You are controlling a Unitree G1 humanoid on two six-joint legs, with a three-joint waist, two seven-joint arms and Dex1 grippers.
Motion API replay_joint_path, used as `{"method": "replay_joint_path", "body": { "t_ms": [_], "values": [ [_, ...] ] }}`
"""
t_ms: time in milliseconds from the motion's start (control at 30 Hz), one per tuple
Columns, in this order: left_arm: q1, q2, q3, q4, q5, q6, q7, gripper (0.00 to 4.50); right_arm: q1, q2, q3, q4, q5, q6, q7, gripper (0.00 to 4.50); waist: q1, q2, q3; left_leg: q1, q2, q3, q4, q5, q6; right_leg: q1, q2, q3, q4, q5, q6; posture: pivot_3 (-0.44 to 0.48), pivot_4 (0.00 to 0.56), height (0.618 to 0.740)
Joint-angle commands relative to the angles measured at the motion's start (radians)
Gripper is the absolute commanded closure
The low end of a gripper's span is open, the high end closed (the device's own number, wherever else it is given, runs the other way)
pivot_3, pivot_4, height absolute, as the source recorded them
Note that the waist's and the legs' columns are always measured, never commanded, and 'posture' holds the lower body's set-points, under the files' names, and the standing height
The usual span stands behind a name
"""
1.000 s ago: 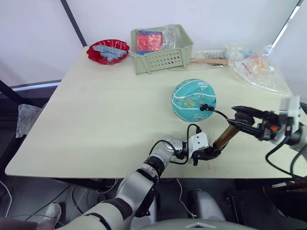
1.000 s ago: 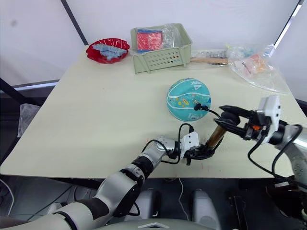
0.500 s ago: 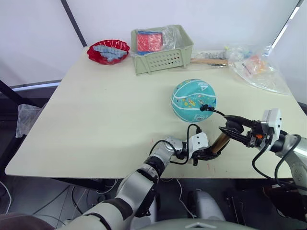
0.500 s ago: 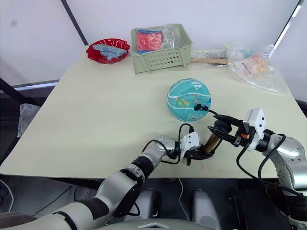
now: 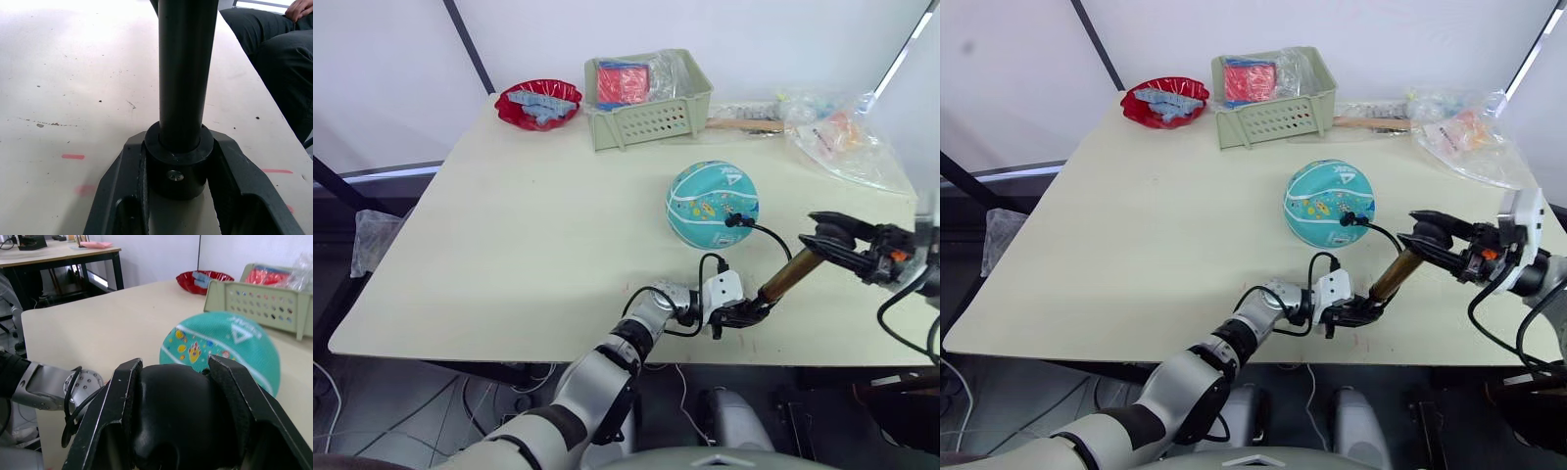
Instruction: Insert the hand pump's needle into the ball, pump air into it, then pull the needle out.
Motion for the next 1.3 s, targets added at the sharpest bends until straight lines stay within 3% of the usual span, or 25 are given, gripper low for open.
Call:
{"method": "replay_joint_path", "body": {
  "t_ms": [33,400,600,1300],
  "values": [
    [0.010,-0.003,-0.007,0.057,0.029,0.026,0.042,3.35,-0.052,-0.067,-0.122,-0.038,0.091,0.035,0.018,2.87,0.000,0.001,0.000,0.000,0.000,0.000,0.000,0.000,0.000,0.000,0.000,0.000,0.000,0.000,0.000,0.000,0.150,0.735],
    [-0.001,-0.053,-0.025,0.077,0.035,0.022,0.071,3.35,-0.068,-0.144,-0.216,-0.022,0.167,0.139,0.022,2.87,0.001,0.000,0.001,0.000,0.000,0.000,0.000,0.000,0.000,0.000,-0.001,0.000,0.000,0.000,0.000,0.000,0.150,0.735],
    [-0.028,-0.074,-0.031,0.082,0.029,0.023,0.083,3.35,0.043,-0.110,-0.148,-0.007,0.055,0.070,0.081,2.87,0.002,-0.004,-0.002,0.001,0.000,0.000,0.000,0.000,0.000,0.002,-0.001,-0.001,-0.001,0.000,0.000,0.000,0.150,0.735],
    [-0.055,-0.103,-0.040,0.103,0.034,0.023,0.104,3.35,0.167,0.074,0.139,0.133,-0.231,-0.214,0.098,2.87,0.001,-0.018,-0.014,0.002,0.000,-0.001,0.000,0.000,0.000,0.003,-0.001,-0.001,-0.001,0.000,0.000,0.000,0.150,0.735]
  ]
}}
